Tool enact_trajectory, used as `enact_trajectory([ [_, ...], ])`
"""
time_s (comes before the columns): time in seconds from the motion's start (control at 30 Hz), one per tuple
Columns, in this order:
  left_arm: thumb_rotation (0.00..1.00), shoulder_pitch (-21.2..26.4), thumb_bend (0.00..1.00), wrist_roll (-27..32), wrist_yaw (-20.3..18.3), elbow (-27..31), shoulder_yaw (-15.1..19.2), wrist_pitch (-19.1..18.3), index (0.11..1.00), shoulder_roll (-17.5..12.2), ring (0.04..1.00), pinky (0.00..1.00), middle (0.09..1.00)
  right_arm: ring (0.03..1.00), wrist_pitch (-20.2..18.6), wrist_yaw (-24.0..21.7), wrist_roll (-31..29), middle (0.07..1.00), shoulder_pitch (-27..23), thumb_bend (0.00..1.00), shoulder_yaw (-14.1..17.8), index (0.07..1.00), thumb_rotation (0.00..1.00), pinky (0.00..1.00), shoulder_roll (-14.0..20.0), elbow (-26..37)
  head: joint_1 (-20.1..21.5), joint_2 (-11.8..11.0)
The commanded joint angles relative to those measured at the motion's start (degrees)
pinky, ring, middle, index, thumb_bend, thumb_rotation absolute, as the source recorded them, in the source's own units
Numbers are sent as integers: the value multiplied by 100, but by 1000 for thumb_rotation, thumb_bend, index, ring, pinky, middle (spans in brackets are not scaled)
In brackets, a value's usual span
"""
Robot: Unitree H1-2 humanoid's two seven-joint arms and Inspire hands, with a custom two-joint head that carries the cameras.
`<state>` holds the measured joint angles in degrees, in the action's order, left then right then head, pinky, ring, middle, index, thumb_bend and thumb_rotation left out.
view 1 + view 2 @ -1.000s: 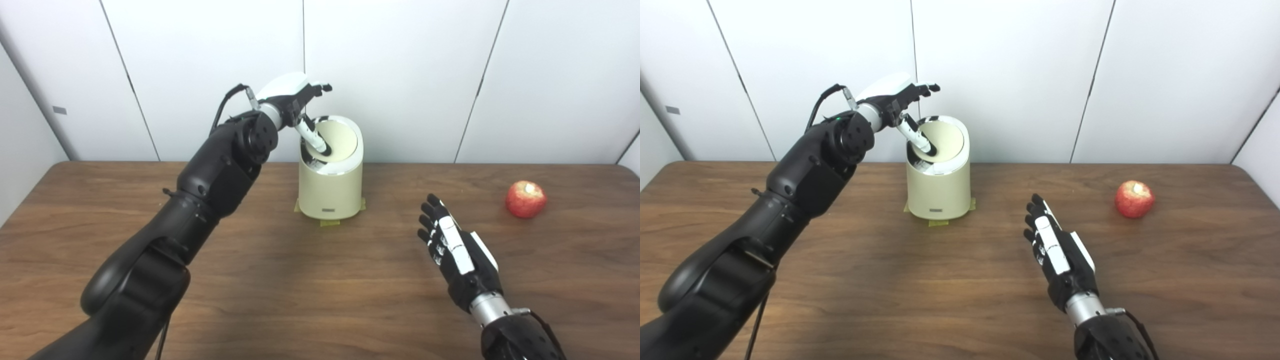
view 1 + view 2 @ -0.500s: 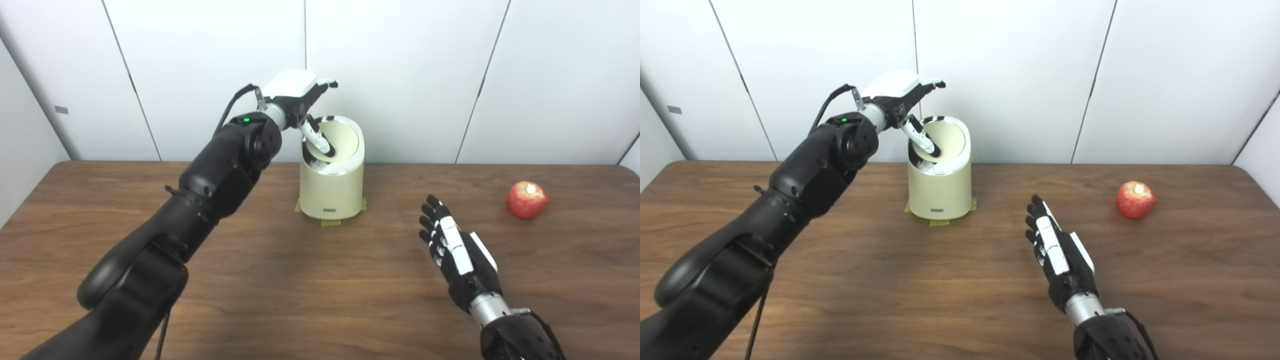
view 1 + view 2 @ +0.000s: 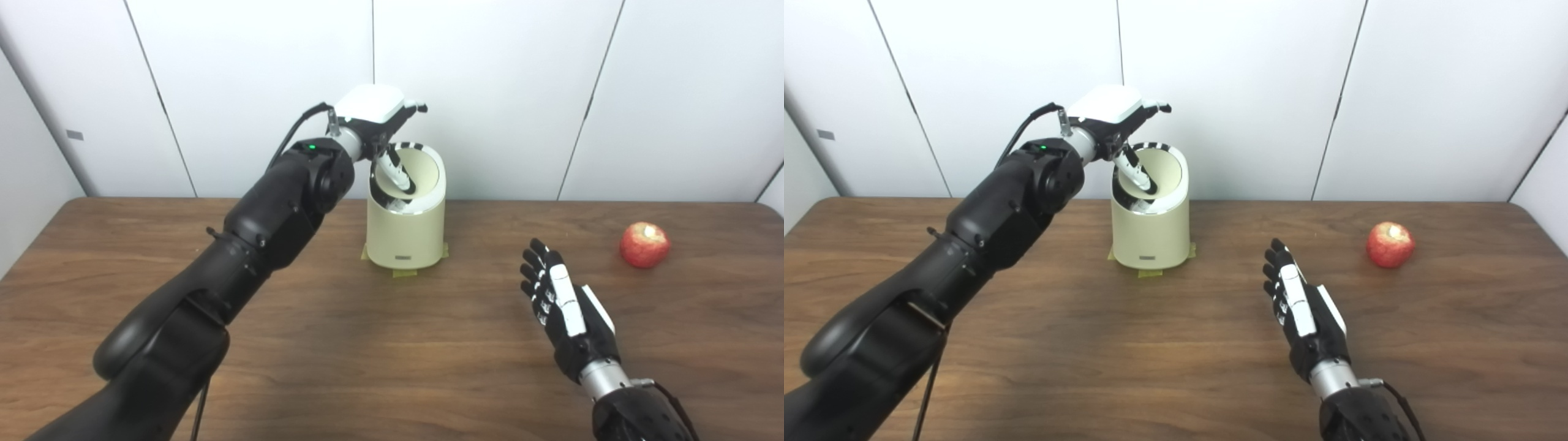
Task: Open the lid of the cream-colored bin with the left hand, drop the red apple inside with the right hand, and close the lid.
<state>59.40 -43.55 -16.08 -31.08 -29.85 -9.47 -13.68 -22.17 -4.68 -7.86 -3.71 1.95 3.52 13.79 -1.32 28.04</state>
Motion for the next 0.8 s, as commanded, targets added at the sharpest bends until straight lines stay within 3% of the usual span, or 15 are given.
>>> enact_trajectory([
  [0.0,58,186,928,180,-104,180,215,-162,922,-8,945,916,936,985,299,-67,1,990,-134,557,8,988,948,992,86,97,-17,-5],
  [0.1,42,199,912,521,-230,371,634,-417,920,-47,918,854,923,984,319,-60,30,989,-150,553,5,983,950,992,126,55,3,-16],
  [0.2,8,160,884,1228,-334,560,1313,-697,923,-21,840,734,909,984,282,-35,12,989,-163,562,20,976,937,984,129,35,27,-33],
  [0.27,1,103,878,1743,-382,700,1790,-794,925,-30,852,762,904,980,249,-8,25,985,-170,561,24,969,911,977,122,40,26,-48],
  [0.4,30,-56,856,2143,-391,1042,2142,-859,926,-147,877,837,891,975,240,3,76,979,-166,556,4,958,893,982,137,34,-5,-43],
  [0.53,99,-229,815,2385,-297,1319,2328,-950,929,-217,878,824,885,972,238,-9,131,977,-163,554,-30,953,898,981,142,37,-5,-39],
  [0.6,137,-358,817,2576,-198,1517,2519,-1050,915,-192,869,812,873,969,229,0,173,974,-172,557,-46,951,899,977,137,30,-7,-34],
  [0.7,108,-632,813,2920,-16,1886,2889,-1212,885,-73,843,808,840,968,190,-7,177,972,-184,559,-48,950,893,976,125,41,-11,-9],
  [0.77,117,-861,746,3107,49,2158,3061,-1333,877,-29,838,813,839,967,175,-14,183,972,-178,548,-55,950,899,976,127,76,11,3],
])
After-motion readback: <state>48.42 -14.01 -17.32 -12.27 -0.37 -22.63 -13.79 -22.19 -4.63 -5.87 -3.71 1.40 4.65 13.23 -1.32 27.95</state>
